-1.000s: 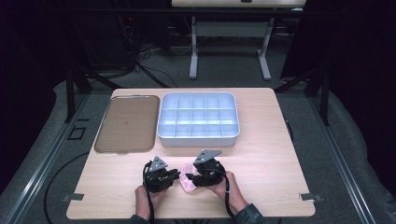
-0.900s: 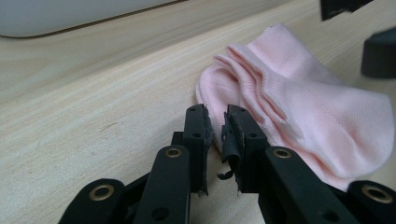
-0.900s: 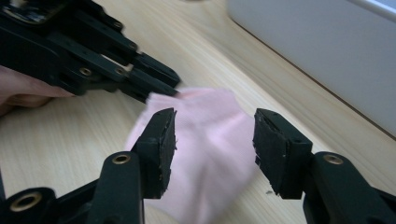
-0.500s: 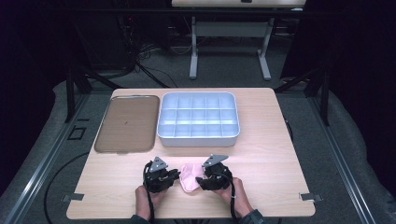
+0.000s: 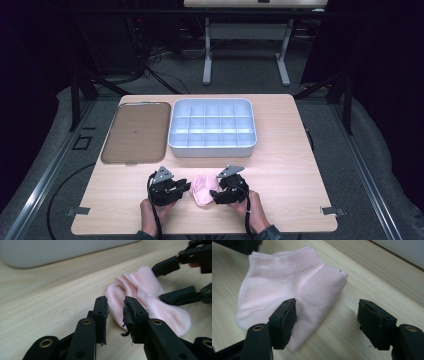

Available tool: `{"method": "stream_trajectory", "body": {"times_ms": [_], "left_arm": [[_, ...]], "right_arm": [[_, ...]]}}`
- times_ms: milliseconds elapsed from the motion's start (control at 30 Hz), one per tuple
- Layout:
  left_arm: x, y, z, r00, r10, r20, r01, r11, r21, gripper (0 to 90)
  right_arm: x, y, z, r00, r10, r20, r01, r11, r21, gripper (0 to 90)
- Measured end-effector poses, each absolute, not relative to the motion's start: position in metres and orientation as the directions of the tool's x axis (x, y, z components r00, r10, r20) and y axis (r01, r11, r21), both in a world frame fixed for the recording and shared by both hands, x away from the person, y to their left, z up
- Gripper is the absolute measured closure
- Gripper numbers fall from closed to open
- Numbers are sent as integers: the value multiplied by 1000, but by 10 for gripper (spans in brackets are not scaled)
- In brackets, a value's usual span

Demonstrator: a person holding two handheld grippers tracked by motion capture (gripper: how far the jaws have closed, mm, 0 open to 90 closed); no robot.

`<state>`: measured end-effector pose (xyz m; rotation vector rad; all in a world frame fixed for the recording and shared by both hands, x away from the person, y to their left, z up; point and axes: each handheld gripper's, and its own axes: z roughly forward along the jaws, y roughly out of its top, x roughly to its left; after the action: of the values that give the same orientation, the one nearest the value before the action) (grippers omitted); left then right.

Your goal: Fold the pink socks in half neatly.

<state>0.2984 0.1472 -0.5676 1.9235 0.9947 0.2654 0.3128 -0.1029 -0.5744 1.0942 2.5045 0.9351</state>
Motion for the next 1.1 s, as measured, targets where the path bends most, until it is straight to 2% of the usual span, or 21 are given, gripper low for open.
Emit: {"method": "stream_trajectory", "body": {"times_ms": [200, 267, 300, 367, 467, 900, 1100], "left_arm": [[293, 137, -551, 715, 672, -194, 480, -270, 835, 828], [294, 123, -553, 755, 639, -148, 465, -361, 809, 843], [294, 123, -553, 755, 639, -148, 465, -361, 809, 853], [295, 114, -561, 746, 662, -80, 474, -442, 762, 861], [298, 113, -571, 746, 663, -57, 482, -479, 734, 865], [304, 120, -585, 767, 635, -92, 438, -414, 798, 897], [303, 121, -588, 771, 630, -96, 427, -399, 812, 897]], "right_arm": [[313, -104, -575, -674, 738, 36, 579, 497, 647, 296], [313, -105, -576, -668, 743, 44, 586, 489, 646, 295], [312, -105, -576, -667, 744, 41, 583, 487, 650, 288], [312, -105, -576, -664, 747, 36, 586, 490, 646, 283], [311, -104, -576, -658, 752, 33, 584, 482, 653, 286], [312, -112, -576, -655, 754, 47, 594, 475, 649, 292], [315, -118, -575, -673, 737, 65, 587, 478, 653, 349]]}}
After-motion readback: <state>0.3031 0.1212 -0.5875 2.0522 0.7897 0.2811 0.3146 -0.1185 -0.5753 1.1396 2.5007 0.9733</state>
